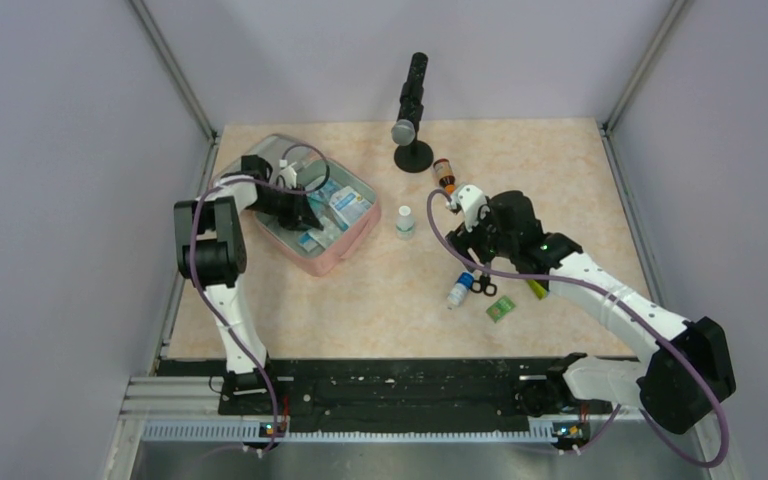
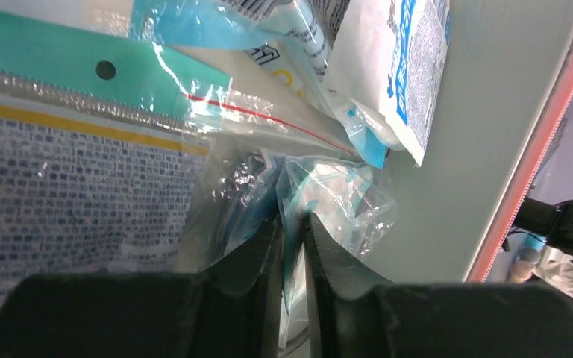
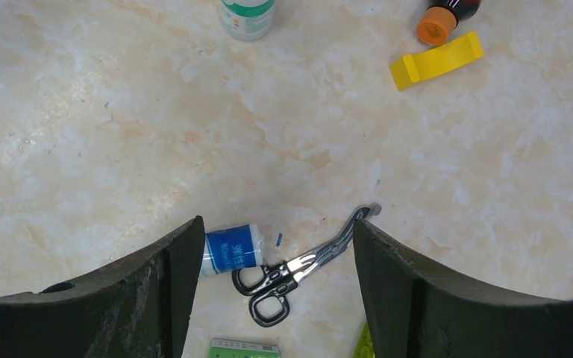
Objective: Organize the medicine kit
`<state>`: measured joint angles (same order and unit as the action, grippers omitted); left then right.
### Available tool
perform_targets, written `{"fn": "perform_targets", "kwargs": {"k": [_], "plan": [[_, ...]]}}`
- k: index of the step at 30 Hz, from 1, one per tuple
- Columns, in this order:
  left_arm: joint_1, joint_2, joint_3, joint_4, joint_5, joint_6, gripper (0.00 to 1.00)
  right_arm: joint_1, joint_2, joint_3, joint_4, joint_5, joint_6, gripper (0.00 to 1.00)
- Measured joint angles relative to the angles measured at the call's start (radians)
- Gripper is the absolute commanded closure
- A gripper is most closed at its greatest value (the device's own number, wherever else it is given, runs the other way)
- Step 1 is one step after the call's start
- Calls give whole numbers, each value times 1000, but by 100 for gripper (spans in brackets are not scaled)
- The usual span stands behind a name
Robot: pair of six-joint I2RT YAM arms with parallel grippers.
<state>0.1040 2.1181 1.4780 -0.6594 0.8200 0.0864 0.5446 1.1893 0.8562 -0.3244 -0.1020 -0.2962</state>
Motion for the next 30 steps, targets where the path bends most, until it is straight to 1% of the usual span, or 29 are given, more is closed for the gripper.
{"fn": "perform_targets", "kwargs": {"k": [1, 3, 4, 5, 6, 7, 9, 13, 19, 23, 27, 28, 29, 30], "plan": [[0, -8, -8, 5, -4, -6, 71, 0, 0, 0, -1, 0, -1, 28], [0, -28, -18, 9, -27, -8, 58, 0, 0, 0, -5, 0, -9, 23], [0, -37, -19, 10, -40, -10, 45, 0, 0, 0, -10, -4, -19, 20], [-1, -44, -19, 12, -51, -8, 22, 0, 0, 0, -14, -9, -29, 18], [0, -50, -18, 10, -56, -13, 9, 0, 0, 0, -21, -16, -45, 17], [0, -55, -18, 9, -61, -3, 2, 0, 0, 0, -25, -21, -53, 17], [-3, -73, -9, -12, -58, 0, 1, -1, 0, -5, -29, -33, -80, 16], [-5, -85, 15, -28, -116, 34, 1, -5, -1, -29, -64, -66, -149, 16], [6, -154, 16, -57, -165, 58, 1, -8, 11, -28, -199, -177, -350, 27], [8, -261, 29, -66, -182, 62, 1, -10, 83, 5, -276, -246, -522, 30], [6, -396, 61, -56, -295, 37, 1, -11, 169, 48, -314, -284, -698, 33], [6, -441, 54, -29, -323, 27, 1, -11, 192, 60, -323, -290, -745, 33], [6, -509, 10, 43, -350, 10, 1, -11, 213, 70, -329, -294, -786, 33], [7, -614, -81, 151, -380, -27, 1, -11, 232, 78, -332, -296, -828, 33]]}}
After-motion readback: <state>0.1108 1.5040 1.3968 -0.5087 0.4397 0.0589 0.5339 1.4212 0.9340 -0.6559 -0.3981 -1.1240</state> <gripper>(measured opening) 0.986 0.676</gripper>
